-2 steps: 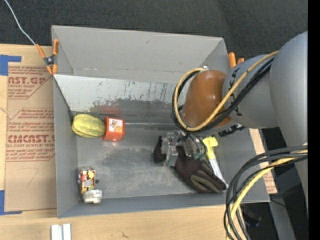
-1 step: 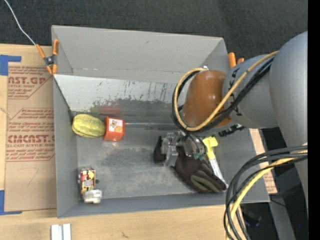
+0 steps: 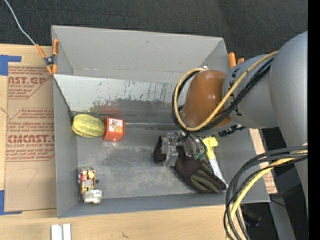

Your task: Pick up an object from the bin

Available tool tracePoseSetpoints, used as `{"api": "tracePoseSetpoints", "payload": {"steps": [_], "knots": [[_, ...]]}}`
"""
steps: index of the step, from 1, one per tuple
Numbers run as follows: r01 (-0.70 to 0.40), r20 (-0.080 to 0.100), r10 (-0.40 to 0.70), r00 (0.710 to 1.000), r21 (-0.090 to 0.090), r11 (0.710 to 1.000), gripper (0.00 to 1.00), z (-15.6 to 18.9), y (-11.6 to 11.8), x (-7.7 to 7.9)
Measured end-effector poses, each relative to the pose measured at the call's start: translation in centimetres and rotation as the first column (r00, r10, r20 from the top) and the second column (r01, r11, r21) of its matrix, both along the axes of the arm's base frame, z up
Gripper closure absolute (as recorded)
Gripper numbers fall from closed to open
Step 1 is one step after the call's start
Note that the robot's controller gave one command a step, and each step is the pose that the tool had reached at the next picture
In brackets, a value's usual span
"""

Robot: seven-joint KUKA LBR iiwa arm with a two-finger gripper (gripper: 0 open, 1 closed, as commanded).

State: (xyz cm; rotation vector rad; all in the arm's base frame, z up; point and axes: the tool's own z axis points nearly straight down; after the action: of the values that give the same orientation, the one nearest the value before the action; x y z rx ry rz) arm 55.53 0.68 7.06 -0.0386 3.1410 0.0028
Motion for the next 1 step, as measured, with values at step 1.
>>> {"api": "tracePoseSetpoints", "payload": {"steps": [1], "knots": [[0.0, 0.0, 0.0, 1.0, 0.0, 1.0, 1.0, 0.0, 0.0, 0.0]]}}
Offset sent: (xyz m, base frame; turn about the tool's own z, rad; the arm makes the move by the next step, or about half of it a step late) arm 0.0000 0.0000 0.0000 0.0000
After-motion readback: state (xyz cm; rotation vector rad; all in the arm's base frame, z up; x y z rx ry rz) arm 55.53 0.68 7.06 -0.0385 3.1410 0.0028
